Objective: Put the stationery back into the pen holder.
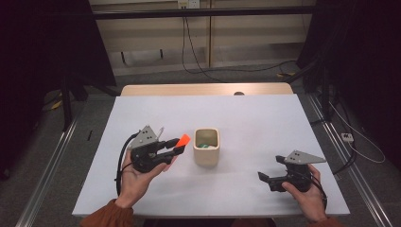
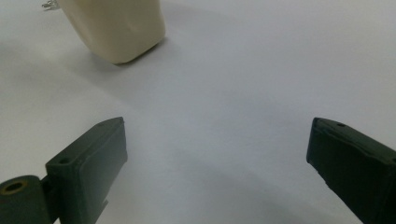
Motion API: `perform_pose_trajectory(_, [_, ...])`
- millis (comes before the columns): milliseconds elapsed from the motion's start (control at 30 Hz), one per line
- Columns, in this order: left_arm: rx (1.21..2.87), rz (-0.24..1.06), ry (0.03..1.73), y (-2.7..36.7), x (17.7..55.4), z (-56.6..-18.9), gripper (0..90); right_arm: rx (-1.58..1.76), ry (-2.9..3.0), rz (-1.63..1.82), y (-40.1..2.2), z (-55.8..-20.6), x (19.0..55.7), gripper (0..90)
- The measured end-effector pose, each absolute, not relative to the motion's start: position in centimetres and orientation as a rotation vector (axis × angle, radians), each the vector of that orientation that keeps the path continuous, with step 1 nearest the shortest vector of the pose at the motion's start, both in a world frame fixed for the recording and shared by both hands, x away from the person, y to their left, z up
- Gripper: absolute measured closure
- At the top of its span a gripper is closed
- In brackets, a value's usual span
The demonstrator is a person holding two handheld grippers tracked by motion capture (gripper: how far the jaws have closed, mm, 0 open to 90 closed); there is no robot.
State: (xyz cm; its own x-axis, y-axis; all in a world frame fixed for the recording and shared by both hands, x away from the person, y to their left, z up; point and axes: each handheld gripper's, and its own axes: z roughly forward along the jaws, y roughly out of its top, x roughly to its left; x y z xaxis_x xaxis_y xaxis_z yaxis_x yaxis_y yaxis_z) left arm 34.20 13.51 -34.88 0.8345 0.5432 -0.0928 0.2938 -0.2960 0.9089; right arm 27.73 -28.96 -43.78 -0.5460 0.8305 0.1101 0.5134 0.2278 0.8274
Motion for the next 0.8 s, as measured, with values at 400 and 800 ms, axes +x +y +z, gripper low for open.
perform_pose_trajectory(400, [1.881,0.286,0.618,11.7,35.4,-33.8,67.2,1.259,2.145,1.252,-29.0,-43.8,27.7,5.3])
perform_pose_trajectory(800, [1.856,0.294,0.609,10.9,36.7,-33.3,67.2,1.258,2.152,1.246,-28.9,-43.8,27.7,5.3])
